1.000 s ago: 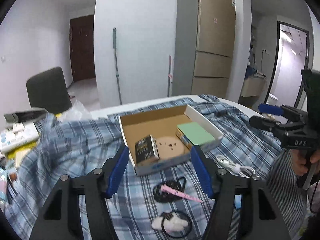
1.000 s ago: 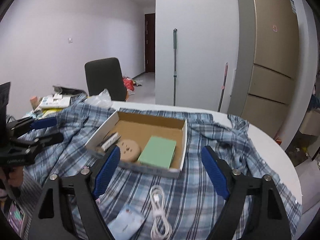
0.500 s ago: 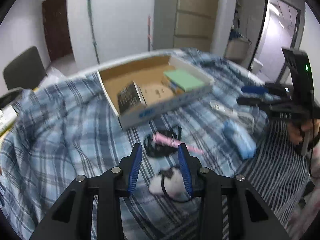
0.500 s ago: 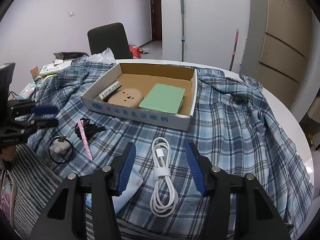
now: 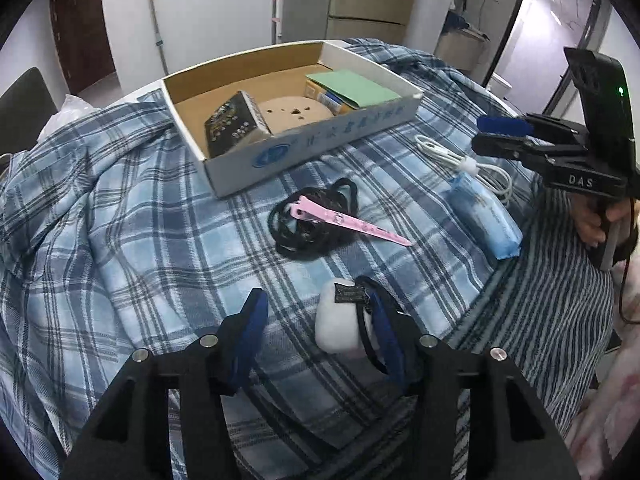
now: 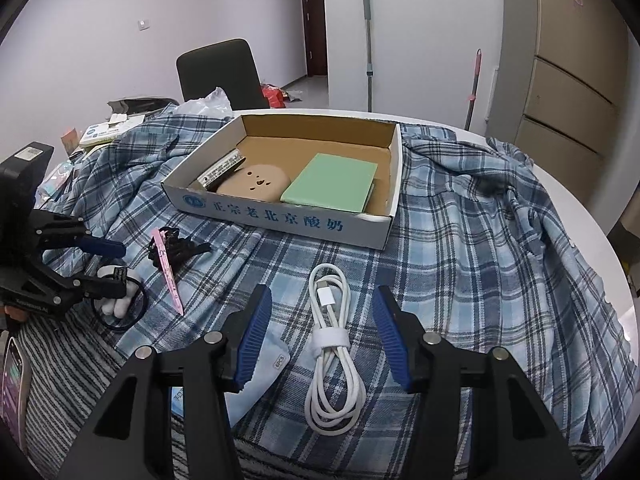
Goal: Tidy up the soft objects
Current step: 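Move both grippers toward the white cable and white earbuds beside the box, then grasp the white earbuds with the left gripper while the right gripper grasps the white cable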
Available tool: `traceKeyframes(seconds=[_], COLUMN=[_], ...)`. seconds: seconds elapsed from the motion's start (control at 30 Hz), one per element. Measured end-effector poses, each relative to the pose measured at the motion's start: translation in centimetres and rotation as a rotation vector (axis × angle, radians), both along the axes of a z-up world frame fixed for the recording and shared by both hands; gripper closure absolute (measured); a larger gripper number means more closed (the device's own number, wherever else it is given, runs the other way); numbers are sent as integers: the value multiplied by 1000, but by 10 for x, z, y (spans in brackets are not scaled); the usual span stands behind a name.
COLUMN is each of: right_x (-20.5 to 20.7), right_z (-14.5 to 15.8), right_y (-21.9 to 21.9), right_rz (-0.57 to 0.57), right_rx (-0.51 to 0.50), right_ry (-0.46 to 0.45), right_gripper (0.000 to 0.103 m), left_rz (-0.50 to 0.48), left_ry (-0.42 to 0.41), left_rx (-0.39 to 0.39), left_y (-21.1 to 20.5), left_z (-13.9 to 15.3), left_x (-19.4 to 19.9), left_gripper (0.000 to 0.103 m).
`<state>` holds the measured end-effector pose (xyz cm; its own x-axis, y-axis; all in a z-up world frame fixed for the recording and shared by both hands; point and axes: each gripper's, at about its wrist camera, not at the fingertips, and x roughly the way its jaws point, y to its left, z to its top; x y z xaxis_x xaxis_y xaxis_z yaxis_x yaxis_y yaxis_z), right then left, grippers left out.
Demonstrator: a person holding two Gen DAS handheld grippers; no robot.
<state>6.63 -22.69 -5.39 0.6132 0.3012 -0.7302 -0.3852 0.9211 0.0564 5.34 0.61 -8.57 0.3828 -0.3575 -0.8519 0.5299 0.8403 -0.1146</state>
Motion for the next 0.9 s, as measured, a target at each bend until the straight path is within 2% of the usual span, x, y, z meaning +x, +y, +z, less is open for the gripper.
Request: traceKeyframes(seconds=[0.03,0.07,0.1,0.23,0.4,0.43,0.5,0.57,0.7,0.83,0.9], right_x=[0,0,1,2,0,0,0,2,7,9,10], right_z=[0,-1,-1,-1,2,4,7,9,11,7,3], right_y=[0,0,0,-2,-4,-4,-5,-4,-6,-5,-5], right_rz=[1,1,3,-5,-14,-18,-26,-31,-24,-13,8], right_rx=[1,3,5,15,23,22,6,-14,-15,-44,-30], right_ry=[2,3,5,9,-3,-8,-21,-27,-4,17,53], right_gripper=[51,51,51,51,52,54,64,68,70,75,85], left_rz=[-1,-8,-12,-6,34,38,56,59,88,134,131], left_ry=[-2,0,1,-37,-116,-142,-204,-254,-374,-410,-427], left_rx=[5,2,-4,-15,-49,-60,-94,-131,-194,-247,-254], left_y=[-1,-1,-2,-2,-3,-3,-4,-7,-14,-24,-32], left_z=[0,-1,0,6,22,28,41,55,77,87,90], left_x=[-1,-1,-1,-3,-6,-6,-6,-4,-2,3,6], left_gripper=[49,55,69,77,79,79,79,79,79,79,79])
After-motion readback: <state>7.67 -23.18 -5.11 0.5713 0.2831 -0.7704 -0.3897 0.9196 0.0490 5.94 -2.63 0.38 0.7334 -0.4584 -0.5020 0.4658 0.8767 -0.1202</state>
